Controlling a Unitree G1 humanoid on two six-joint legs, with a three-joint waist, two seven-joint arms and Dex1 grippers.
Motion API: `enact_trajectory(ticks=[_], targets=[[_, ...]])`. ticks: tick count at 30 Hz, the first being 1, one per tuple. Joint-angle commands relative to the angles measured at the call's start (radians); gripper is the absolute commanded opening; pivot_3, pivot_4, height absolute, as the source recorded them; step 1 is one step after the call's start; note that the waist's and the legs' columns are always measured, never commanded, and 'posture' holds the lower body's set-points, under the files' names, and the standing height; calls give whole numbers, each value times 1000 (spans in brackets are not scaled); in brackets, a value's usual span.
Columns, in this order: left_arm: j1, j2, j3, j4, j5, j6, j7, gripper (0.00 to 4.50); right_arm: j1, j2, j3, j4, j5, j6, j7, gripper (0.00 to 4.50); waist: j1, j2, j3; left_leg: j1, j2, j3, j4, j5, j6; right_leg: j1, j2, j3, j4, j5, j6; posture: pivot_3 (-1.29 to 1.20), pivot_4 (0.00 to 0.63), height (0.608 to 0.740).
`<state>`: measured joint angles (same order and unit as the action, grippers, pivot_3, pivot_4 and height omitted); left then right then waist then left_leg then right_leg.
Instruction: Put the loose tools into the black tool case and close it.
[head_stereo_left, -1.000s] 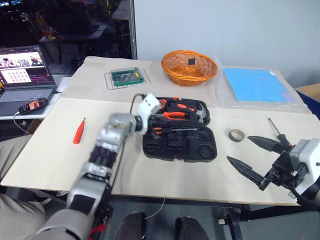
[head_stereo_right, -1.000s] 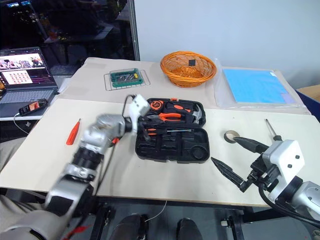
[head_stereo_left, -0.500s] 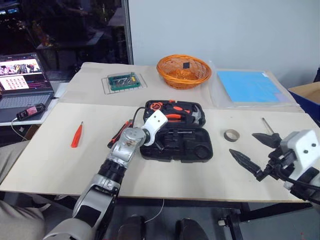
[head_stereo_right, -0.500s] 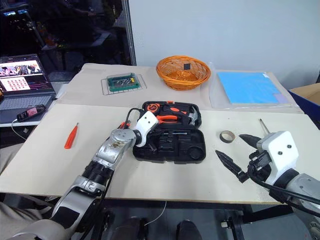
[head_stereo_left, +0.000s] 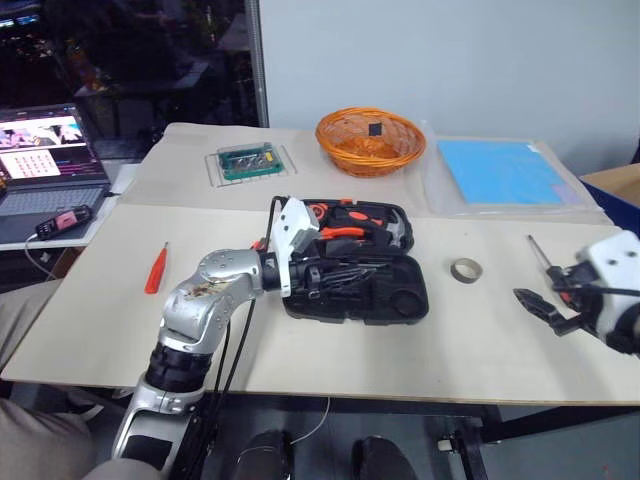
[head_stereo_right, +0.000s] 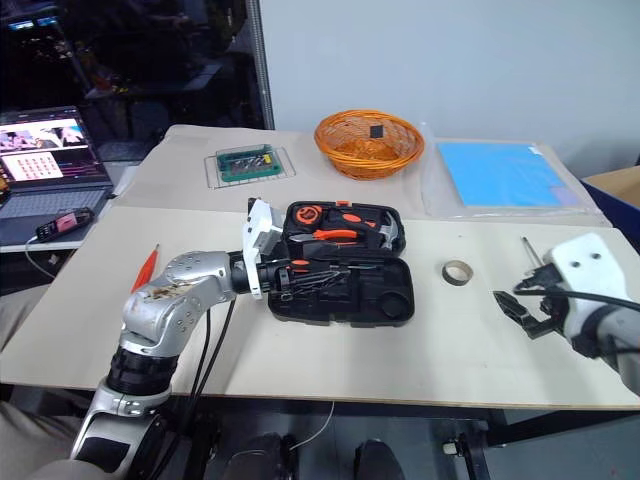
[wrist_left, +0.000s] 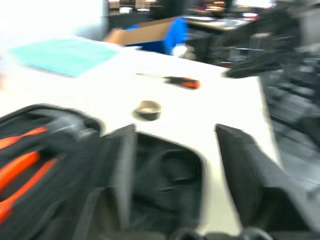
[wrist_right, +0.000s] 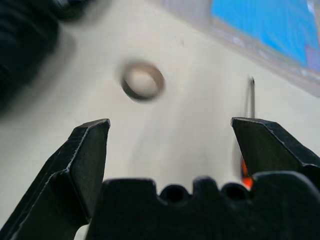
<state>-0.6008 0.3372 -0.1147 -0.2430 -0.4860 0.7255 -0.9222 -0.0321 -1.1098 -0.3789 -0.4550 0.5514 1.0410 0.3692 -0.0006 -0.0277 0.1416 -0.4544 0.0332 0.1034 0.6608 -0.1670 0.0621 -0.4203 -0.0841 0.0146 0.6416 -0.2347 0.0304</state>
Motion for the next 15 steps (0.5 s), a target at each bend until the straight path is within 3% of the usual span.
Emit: enact_trajectory(ticks=[1,4,7,11,15], targets=[[-47,8,-4,-40,-50,15,-15,4217,-268,-58,249,269,-170,-57,46,4500,-4,1,1,0,0,1,0,0,1,0,0,1,0,0,0,0,150,740],[-58,2,-15,-24,-47,-7,-9,4217,-484,-11,427,524,-262,-95,131,4500,-11,1,1,0,-1,2,0,1,2,-1,-1,1,0,1,0,0,150,740],[-58,-16,-13,-30,-57,-10,11,4217,-659,51,523,838,-359,-172,189,4500,-13,1,1,0,-1,3,0,1,2,-1,-1,1,-2,1,0,0,150,740],[-38,-18,-5,-46,-73,-10,18,4217,-890,143,595,1311,-493,-371,223,4500,-10,2,2,-2,-3,6,0,0,5,-3,-1,2,-3,1,4,0,150,740],[-22,-11,-10,-61,-83,-8,28,4217,-997,190,621,1579,-589,-515,200,4500,-10,2,2,-4,-3,6,-2,-1,6,-3,-1,3,-4,3,11,0,150,740]])
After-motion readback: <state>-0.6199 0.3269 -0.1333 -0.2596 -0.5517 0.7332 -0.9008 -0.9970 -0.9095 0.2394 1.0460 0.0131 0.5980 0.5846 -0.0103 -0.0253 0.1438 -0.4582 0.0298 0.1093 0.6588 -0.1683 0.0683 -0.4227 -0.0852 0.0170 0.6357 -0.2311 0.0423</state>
